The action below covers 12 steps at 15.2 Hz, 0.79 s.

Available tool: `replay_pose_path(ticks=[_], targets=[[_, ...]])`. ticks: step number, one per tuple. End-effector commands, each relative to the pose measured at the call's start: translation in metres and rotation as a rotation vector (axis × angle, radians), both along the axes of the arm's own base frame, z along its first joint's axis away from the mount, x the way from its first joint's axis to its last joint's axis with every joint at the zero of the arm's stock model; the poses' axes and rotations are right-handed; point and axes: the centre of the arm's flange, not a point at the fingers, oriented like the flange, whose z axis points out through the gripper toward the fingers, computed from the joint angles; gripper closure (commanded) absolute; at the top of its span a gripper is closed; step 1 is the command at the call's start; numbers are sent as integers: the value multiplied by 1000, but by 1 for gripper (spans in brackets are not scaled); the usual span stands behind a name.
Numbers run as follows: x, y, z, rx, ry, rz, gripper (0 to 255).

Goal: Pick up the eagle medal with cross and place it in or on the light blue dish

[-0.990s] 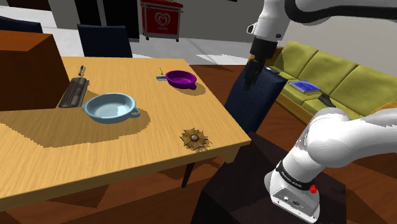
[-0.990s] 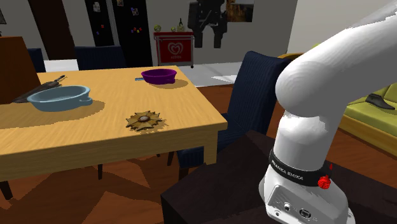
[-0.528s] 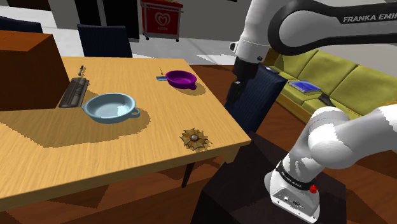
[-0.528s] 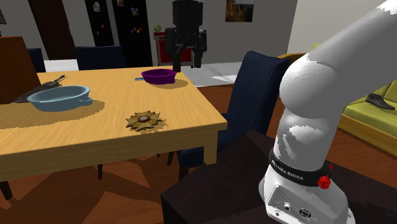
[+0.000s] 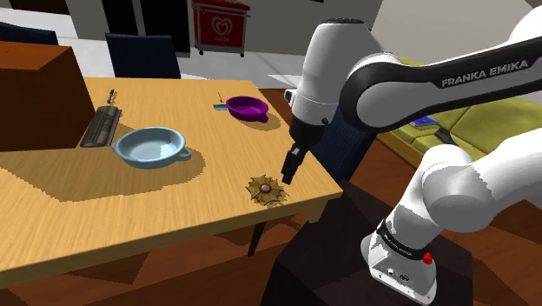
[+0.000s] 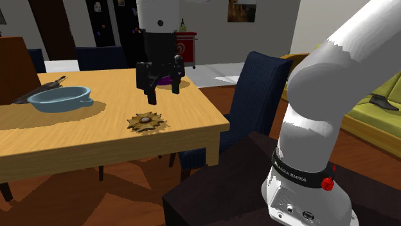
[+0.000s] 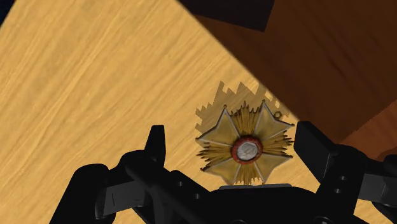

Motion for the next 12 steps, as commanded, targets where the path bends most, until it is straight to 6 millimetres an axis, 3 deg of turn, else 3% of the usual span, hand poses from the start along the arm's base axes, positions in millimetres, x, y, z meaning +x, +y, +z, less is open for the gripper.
replay_pose_path(ticks=[1, 3, 10, 12], targets=[[0, 22, -22, -10, -11, 19, 0], [0, 36, -34, -17, -18, 31, 0], [2, 36, -74, -17, -18, 31, 0], [2, 36, -74, -17, -18, 31, 0]])
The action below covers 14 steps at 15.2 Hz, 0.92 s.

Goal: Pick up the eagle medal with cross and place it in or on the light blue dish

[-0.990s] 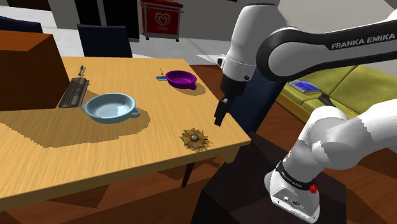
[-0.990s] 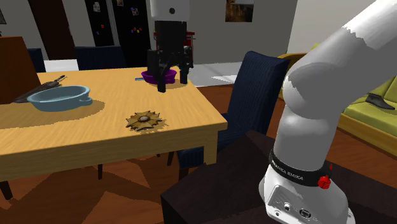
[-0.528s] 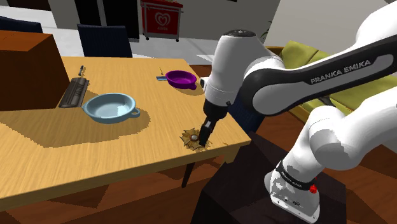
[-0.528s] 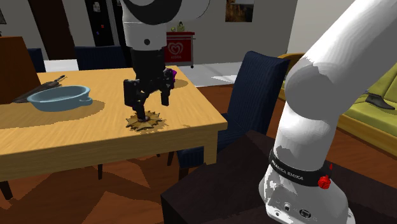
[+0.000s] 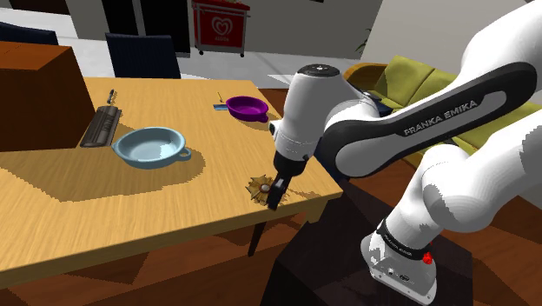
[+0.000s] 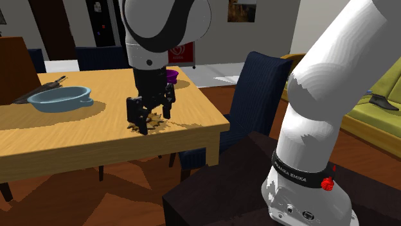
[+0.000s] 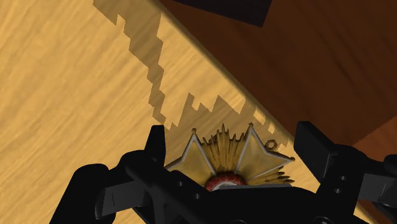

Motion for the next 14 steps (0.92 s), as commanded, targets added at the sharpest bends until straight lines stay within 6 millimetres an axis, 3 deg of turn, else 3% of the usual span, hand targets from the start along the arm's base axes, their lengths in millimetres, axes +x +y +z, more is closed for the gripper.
replay_pose_path(ticks=[1, 6, 7, 14], targets=[[0, 0, -1, 0, -1, 0, 0], [0, 0, -1, 0, -1, 0, 0], [0, 0, -1, 0, -1, 0, 255], [0, 0, -1, 0, -1, 0, 255]])
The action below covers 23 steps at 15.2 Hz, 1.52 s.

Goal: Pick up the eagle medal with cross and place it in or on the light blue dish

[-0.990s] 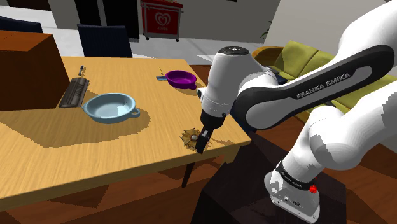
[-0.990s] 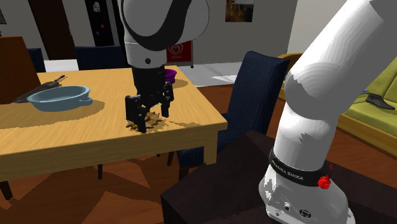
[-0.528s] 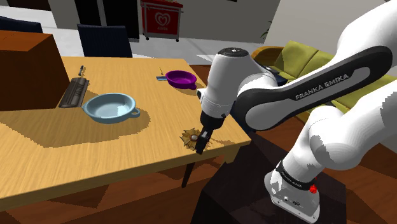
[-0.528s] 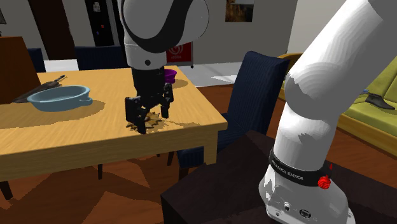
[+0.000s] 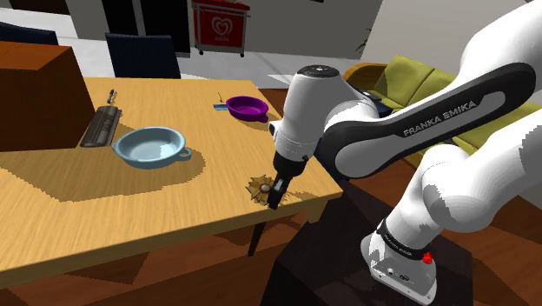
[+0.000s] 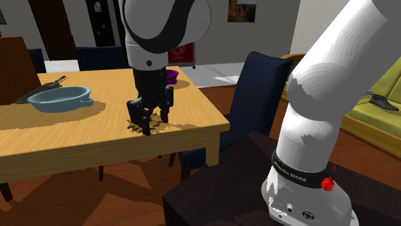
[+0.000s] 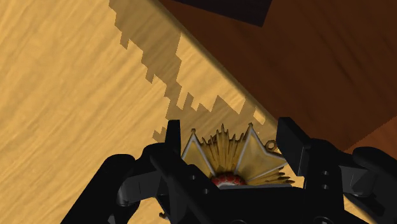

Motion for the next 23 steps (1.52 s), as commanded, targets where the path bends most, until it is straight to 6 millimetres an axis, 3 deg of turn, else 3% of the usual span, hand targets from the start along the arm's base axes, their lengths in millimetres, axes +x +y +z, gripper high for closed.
replay_pose_path(ticks=[1, 23], targets=[[0, 0, 0, 0, 0, 0, 255], [0, 0, 111, 0, 0, 0, 255]])
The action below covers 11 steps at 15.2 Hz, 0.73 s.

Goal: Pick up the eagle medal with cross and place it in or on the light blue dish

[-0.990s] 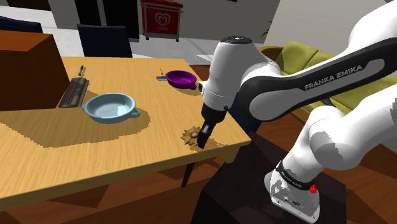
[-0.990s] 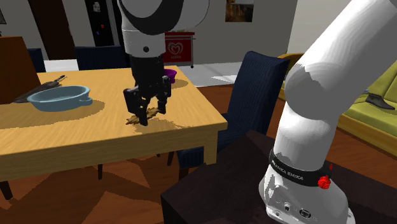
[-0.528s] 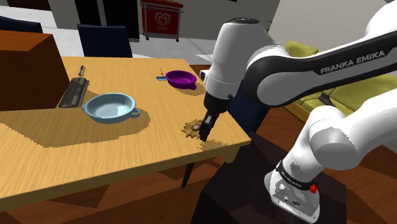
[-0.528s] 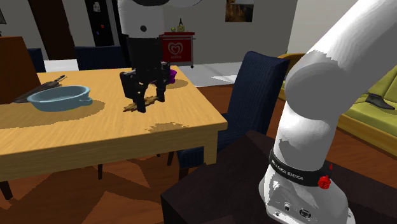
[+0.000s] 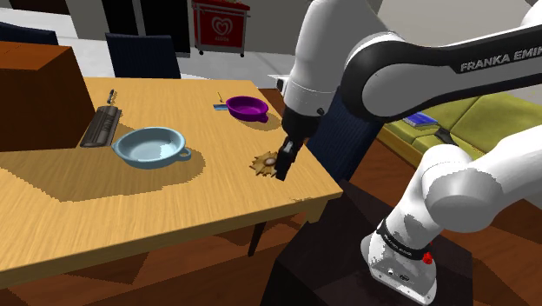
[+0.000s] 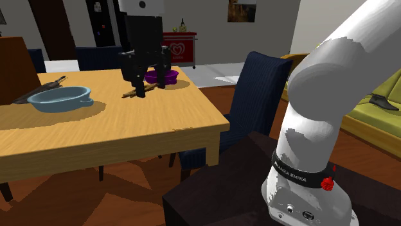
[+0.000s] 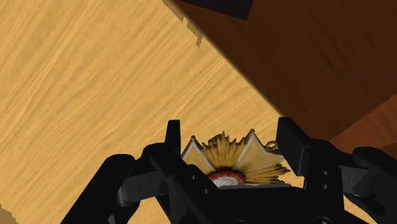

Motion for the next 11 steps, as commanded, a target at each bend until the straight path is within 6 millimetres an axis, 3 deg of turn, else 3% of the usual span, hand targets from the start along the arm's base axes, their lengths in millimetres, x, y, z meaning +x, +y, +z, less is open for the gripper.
replay_pose_path(ticks=[1, 2, 11], targets=[[-1, 1, 11, 0, 0, 0, 255], [-1, 1, 16, 0, 0, 0, 255], [109, 46, 17, 0, 0, 0, 255]])
